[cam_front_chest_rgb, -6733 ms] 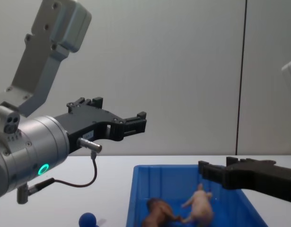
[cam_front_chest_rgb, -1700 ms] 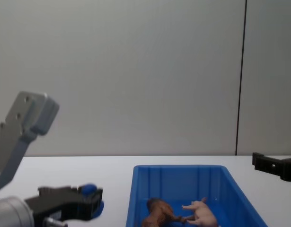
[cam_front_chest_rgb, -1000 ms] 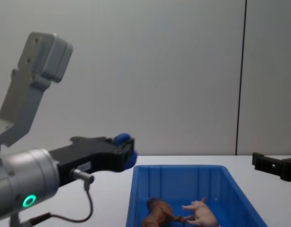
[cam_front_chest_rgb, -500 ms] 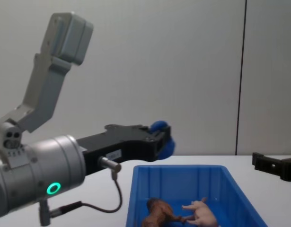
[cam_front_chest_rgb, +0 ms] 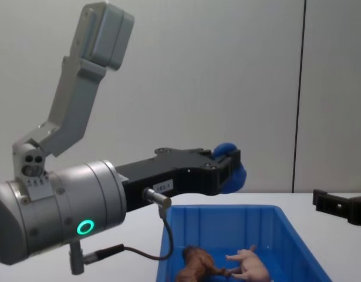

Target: Pick up the two dolls from the table and place them into the box.

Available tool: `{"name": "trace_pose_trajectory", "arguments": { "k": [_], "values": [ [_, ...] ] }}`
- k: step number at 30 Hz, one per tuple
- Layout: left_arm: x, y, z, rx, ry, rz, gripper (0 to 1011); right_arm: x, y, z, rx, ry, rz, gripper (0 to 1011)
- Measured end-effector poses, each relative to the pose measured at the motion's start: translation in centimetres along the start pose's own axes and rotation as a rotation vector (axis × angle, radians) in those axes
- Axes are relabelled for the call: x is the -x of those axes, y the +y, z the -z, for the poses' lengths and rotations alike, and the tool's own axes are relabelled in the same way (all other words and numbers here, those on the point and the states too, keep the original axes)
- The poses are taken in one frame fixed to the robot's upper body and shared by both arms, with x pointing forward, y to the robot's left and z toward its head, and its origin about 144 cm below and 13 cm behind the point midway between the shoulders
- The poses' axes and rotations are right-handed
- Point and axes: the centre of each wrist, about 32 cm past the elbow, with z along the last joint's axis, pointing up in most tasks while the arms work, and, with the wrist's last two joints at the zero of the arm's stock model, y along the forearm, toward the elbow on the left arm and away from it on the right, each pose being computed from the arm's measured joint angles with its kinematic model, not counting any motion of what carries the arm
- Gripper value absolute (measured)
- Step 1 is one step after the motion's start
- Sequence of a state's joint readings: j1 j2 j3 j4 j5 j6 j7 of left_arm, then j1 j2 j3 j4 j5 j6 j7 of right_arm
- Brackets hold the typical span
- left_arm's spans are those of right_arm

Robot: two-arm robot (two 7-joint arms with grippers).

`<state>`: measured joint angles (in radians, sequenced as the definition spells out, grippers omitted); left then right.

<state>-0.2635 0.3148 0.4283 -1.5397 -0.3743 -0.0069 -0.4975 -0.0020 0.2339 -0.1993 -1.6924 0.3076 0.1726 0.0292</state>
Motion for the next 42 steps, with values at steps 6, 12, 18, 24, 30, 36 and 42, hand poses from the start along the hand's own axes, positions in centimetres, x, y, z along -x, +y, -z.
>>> {"name": "trace_pose_trajectory", "arguments": {
  "k": [6, 12, 18, 24, 30, 36, 42],
  "values": [
    [0.05, -0.19, -0.05, 0.005, 0.003, 0.017, 86, 0.0, 0.0, 0.0, 0.0, 0.0, 0.0, 1001],
    [0.07, -0.31, -0.09, 0.008, 0.004, 0.028, 65, 0.0, 0.0, 0.0, 0.0, 0.0, 0.0, 1001],
    [0.09, -0.39, -0.12, 0.01, 0.004, 0.034, 198, 0.0, 0.0, 0.0, 0.0, 0.0, 0.0, 1001],
    [0.1, -0.42, -0.13, 0.01, 0.005, 0.037, 400, 0.0, 0.0, 0.0, 0.0, 0.0, 0.0, 1001],
    [0.11, -0.45, -0.12, 0.011, 0.006, 0.039, 580, 0.0, 0.0, 0.0, 0.0, 0.0, 0.0, 1001],
    [0.11, -0.47, -0.14, 0.011, 0.006, 0.041, 769, 0.0, 0.0, 0.0, 0.0, 0.0, 0.0, 1001],
    [0.11, -0.49, -0.16, 0.012, 0.006, 0.042, 944, 0.0, 0.0, 0.0, 0.0, 0.0, 0.0, 1001]
  ]
}}
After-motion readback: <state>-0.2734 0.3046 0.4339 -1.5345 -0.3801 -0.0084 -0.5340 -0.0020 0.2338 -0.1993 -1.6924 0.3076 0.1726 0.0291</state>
